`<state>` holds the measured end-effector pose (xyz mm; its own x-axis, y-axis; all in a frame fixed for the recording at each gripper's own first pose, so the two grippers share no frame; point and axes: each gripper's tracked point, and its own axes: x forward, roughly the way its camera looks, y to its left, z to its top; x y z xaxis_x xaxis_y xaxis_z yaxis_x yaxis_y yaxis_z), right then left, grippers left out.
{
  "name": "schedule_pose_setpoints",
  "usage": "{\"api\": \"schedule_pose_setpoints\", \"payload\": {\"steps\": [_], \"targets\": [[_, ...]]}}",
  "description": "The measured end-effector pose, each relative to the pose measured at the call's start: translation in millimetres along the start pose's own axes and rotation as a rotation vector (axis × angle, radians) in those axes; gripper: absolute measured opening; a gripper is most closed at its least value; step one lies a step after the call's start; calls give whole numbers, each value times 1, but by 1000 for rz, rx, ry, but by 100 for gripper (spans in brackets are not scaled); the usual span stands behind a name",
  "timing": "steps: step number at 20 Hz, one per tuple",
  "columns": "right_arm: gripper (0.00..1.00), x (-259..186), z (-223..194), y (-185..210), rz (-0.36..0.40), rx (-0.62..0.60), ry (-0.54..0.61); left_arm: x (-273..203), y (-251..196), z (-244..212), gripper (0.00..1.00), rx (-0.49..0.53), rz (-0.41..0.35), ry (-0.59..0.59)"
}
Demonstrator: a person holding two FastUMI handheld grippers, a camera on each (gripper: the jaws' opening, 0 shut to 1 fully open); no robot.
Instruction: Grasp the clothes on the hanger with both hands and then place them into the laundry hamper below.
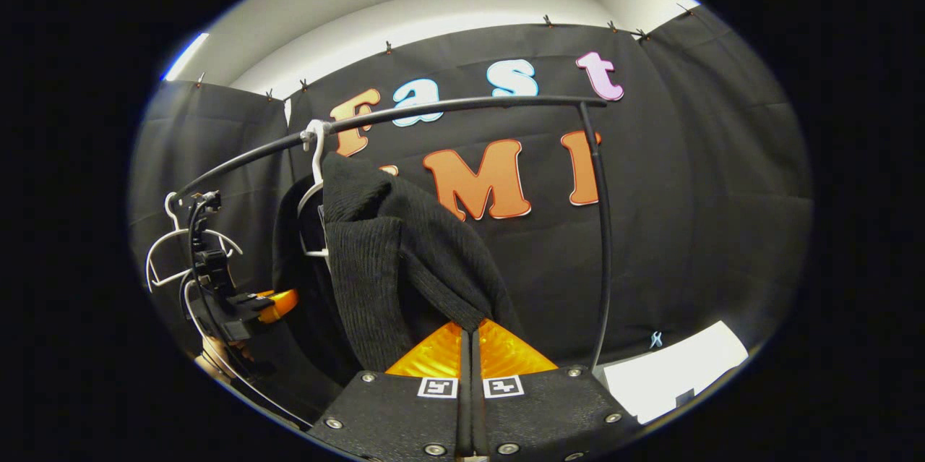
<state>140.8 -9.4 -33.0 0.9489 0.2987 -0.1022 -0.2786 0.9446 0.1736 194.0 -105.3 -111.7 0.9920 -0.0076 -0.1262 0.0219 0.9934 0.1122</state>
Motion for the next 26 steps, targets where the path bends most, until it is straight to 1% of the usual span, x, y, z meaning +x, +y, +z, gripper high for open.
{"api": "schedule_pose_setpoints", "payload": {"steps": [2,3,4,5,6,7,8,10,11,12,13,14,15,19,21,22,23,26], "targets": [[0,-4,13,-7,-17,-9,-25,-6,14,9,7,-9,3,-7],[7,-4,21,-11,-30,-13,-38,-4,22,13,7,-11,11,-14],[0,-3,28,-16,-46,-15,-54,-4,31,19,7,-12,19,-17],[0,-2,36,-22,-63,-16,-69,-4,39,25,7,-12,27,-26],[0,-1,42,-28,-82,-21,-81,-4,46,31,10,-11,38,-34],[0,1,46,-34,-96,-28,-88,-5,52,37,7,-13,44,-41],[0,2,51,-37,-107,-33,-97,-4,59,41,7,-12,51,-43],[0,8,61,-43,-124,-46,-116,-1,71,52,7,-6,61,-56],[0,9,67,-47,-133,-52,-127,1,76,54,10,-1,67,-62],[0,13,72,-51,-141,-51,-135,3,81,58,7,3,71,-67],[0,17,76,-54,-146,-45,-139,5,84,62,7,3,73,-72],[0,22,80,-58,-150,-37,-140,7,84,66,10,0,72,-78],[0,26,81,-60,-149,-28,-139,11,86,69,7,-1,70,-83],[0,48,85,-75,-152,-17,-134,26,90,76,7,20,53,-85],[0,59,84,-89,-176,-38,-121,31,89,77,7,19,46,-81],[6,64,85,-93,-179,-33,-118,34,86,78,9,14,37,-79],[0,69,81,-97,-180,-20,-109,37,85,79,7,11,30,-74],[0,81,65,-99,-171,-3,-97,47,87,72,6,26,23,-64]]}}
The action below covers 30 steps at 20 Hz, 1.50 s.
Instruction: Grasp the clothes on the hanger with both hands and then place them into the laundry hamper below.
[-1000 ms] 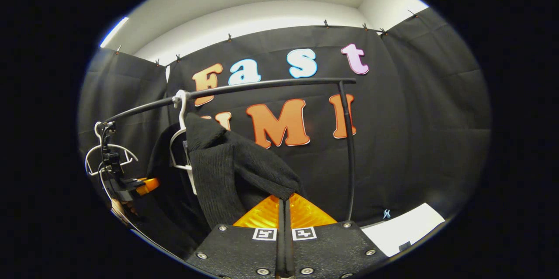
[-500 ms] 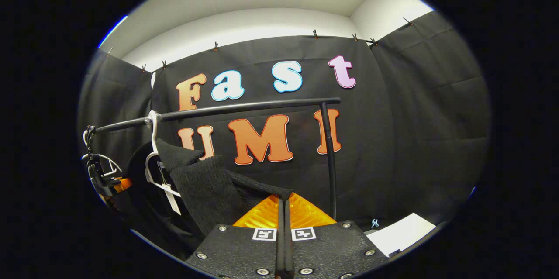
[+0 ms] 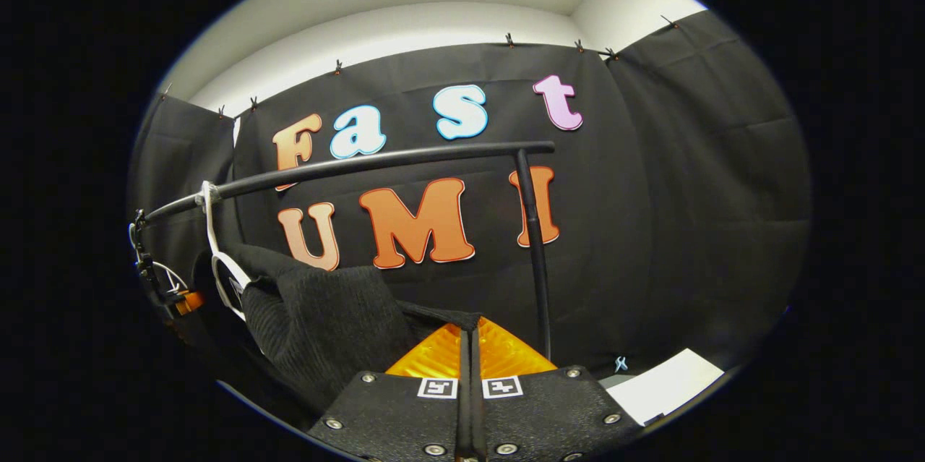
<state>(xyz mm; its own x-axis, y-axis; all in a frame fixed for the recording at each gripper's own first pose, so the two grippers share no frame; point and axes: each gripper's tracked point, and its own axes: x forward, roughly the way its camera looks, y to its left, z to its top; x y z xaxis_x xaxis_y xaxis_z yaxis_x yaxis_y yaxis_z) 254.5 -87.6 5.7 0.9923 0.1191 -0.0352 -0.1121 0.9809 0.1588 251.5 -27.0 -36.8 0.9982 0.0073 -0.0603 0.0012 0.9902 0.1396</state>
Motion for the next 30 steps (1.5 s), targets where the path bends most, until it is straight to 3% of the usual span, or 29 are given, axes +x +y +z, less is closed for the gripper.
{"api": "schedule_pose_setpoints", "payload": {"steps": [7,12,18,22,25,26,27,30], "targets": [[0,25,-70,13,43,63,114,4,-9,-12,7,23,5,15],[0,36,-119,35,84,102,199,3,-6,-23,7,-22,-3,18],[0,48,-161,60,126,187,256,10,6,-29,5,-61,88,-12],[0,66,-136,49,95,214,211,-7,33,18,5,-61,162,-126],[0,88,-92,28,65,194,135,-15,38,50,6,-80,153,-172],[6,94,-80,25,65,180,117,-19,39,58,6,-94,150,-182],[0,102,-63,21,65,162,92,-23,40,63,6,-107,146,-185],[0,114,-21,16,82,137,33,-27,39,69,7,-125,136,-183]]}}
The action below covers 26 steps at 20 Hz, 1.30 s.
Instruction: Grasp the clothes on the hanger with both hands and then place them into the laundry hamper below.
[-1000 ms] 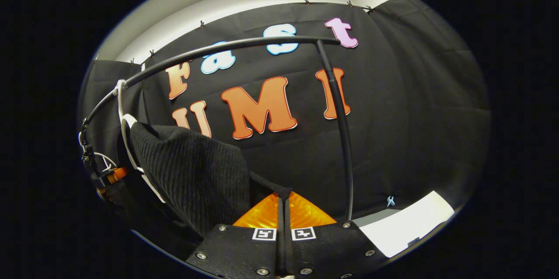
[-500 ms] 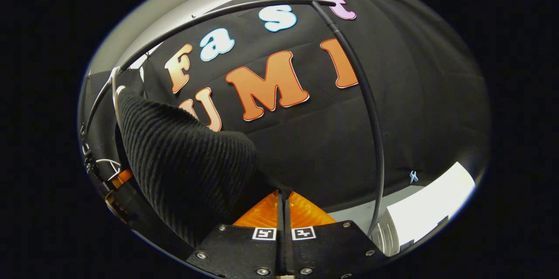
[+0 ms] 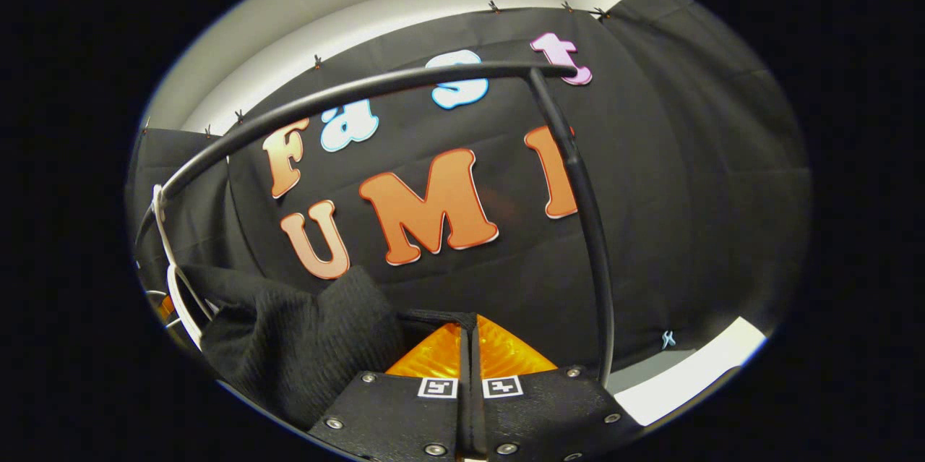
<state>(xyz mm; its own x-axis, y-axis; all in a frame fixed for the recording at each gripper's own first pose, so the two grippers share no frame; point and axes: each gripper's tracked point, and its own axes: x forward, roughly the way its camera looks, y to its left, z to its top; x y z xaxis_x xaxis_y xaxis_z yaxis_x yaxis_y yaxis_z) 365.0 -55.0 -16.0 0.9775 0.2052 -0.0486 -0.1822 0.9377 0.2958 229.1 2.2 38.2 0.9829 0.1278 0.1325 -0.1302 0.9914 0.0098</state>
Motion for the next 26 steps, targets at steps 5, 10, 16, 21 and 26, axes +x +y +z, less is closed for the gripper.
{"api": "schedule_pose_setpoints", "payload": {"steps": [5,10,16,21,26], "targets": [[0,22,22,-2,62,-15,-14,2,-4,2,7,1,-1,10],[0,57,-6,-6,116,-41,66,-1,-5,-7,7,-17,17,31],[0,72,-55,12,176,-30,127,-14,16,-33,6,4,98,78],[0,74,-113,23,213,-26,211,-26,37,-64,6,40,157,129],[0,61,-177,20,207,-14,302,-43,50,-109,6,39,187,214]]}}
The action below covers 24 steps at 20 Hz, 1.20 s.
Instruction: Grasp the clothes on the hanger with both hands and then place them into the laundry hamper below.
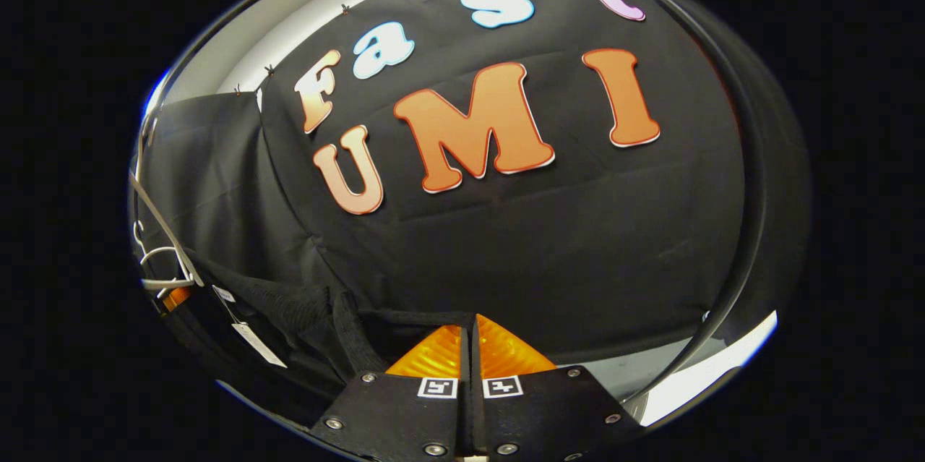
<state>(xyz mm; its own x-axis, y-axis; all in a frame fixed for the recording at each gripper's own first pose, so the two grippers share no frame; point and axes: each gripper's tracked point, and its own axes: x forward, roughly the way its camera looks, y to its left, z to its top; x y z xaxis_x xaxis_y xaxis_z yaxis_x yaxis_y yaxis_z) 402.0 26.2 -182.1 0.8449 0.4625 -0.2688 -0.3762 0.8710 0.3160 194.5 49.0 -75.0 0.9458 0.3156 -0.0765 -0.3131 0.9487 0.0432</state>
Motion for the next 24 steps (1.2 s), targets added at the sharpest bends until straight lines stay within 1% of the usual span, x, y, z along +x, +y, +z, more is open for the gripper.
{"api": "schedule_pose_setpoints", "payload": {"steps": [2,3,5,7,8,9,12,13,14,15,17,18,20,23,24], "targets": [[0,-3,-26,-3,-11,5,36,3,6,-19,6,11,3,32],[0,-5,-37,-5,-22,7,51,-4,10,-28,6,14,7,50],[0,-11,-62,-5,-25,22,86,-14,8,-53,6,-8,-22,108],[0,-17,-87,-6,-48,13,117,-23,5,-79,6,5,-44,160],[0,-19,-99,-5,-56,10,131,-24,-2,-91,8,15,-62,183],[0,-23,-111,-2,-58,16,147,-24,-13,-102,6,18,-86,207],[0,-40,-146,12,-63,29,183,-34,-44,-131,6,22,-167,271],[0,-44,-157,19,-61,30,193,-36,-55,-139,8,32,-194,287],[0,-48,-168,26,-62,31,202,-38,-65,-148,6,43,-220,302],[0,-51,-180,30,-64,33,214,-43,-72,-163,8,54,-247,323],[0,-58,-206,39,-73,45,239,-53,-88,-189,6,58,-295,375],[0,-58,-219,45,-78,58,254,-57,-96,-201,8,55,-314,402],[0,-65,-247,53,-88,98,279,-59,-109,-231,7,70,-350,458],[0,-64,-285,67,-105,136,310,-68,-129,-275,7,97,-398,538],[0,-62,-299,70,-113,147,325,-71,-136,-288,5,101,-411,564]]}}
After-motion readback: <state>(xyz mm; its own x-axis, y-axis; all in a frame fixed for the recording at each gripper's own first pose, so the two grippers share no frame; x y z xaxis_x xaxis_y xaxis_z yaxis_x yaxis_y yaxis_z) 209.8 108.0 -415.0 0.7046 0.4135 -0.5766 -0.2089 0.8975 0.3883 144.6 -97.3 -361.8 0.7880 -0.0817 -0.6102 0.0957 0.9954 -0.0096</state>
